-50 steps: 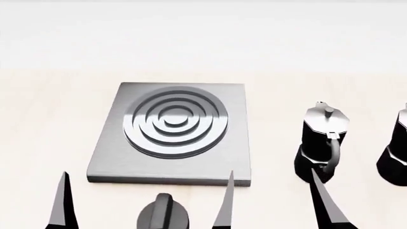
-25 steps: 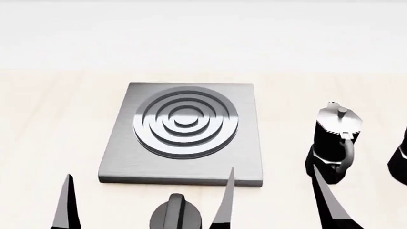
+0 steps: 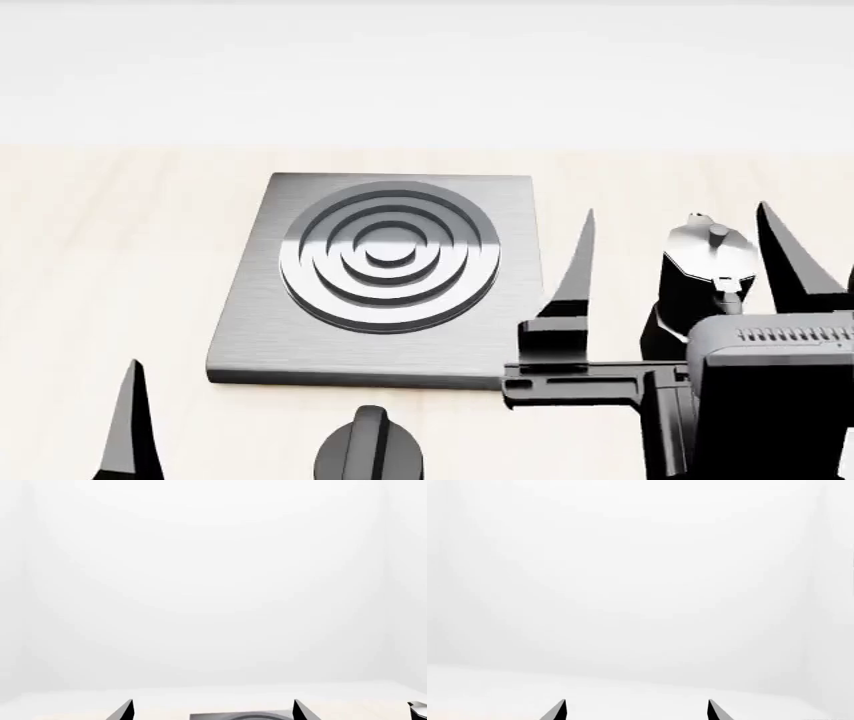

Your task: Put both moka pots on the stove.

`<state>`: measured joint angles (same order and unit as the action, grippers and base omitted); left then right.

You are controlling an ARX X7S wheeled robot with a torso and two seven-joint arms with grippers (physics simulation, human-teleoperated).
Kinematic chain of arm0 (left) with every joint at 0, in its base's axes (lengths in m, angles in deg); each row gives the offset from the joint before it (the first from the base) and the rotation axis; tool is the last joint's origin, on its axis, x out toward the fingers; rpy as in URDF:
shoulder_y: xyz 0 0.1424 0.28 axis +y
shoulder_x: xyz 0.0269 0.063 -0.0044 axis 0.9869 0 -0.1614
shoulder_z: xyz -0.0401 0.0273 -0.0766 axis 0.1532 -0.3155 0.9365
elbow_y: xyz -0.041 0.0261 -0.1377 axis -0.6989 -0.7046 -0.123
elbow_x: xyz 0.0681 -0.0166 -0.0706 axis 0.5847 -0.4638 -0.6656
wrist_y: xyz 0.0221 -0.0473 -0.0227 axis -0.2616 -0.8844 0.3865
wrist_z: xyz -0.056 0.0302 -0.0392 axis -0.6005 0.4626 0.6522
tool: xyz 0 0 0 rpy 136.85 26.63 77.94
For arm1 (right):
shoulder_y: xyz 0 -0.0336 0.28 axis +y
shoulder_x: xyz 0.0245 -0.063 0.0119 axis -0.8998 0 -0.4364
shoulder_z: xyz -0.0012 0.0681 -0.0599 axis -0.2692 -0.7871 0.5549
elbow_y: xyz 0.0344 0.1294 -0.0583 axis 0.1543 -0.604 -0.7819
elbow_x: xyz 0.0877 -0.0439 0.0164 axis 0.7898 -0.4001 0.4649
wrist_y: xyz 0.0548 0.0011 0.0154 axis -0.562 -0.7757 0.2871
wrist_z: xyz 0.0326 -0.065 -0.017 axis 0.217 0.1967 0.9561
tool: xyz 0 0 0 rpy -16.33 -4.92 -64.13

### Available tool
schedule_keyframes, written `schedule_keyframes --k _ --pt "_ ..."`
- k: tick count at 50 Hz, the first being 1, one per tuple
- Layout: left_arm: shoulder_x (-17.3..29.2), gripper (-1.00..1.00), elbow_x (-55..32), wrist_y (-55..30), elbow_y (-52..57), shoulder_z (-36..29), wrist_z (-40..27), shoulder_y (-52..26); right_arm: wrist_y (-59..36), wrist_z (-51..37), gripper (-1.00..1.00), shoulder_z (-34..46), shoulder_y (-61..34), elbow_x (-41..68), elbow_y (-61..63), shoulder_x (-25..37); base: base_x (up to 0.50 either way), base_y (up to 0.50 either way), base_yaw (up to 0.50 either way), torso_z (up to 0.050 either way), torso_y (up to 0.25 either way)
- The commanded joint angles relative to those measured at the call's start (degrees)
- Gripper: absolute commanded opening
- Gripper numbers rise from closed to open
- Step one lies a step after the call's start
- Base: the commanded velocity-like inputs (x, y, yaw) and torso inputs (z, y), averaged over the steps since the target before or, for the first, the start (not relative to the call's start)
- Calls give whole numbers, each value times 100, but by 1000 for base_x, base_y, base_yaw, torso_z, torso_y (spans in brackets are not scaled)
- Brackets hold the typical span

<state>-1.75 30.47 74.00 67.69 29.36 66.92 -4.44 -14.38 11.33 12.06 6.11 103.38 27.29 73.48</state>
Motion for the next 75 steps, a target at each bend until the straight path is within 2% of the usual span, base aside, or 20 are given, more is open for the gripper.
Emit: schedule_keyframes --k 1,10,19,50,75 --pt "59 100 -98 -31 51 91 -72 -27 -996 418 100 -362 -1369 600 -778 425 0 0 0 0 0" --pt "97 100 -116 -2 12 109 -107 -36 -1647 786 100 -499 -2340 923 -2143 614 0 0 0 0 0" --pt "114 100 -127 6 -14 80 -137 -59 -1836 938 100 -517 -2323 1049 -2613 646 0 0 0 0 0" --pt "197 100 -195 96 -62 21 -209 -54 -1070 1459 100 230 -2193 567 -4167 798 0 0 0 0 0" --pt "238 100 -220 129 -134 -45 -280 -77 -663 1519 100 328 -2158 376 -4904 758 0 0 0 0 0"
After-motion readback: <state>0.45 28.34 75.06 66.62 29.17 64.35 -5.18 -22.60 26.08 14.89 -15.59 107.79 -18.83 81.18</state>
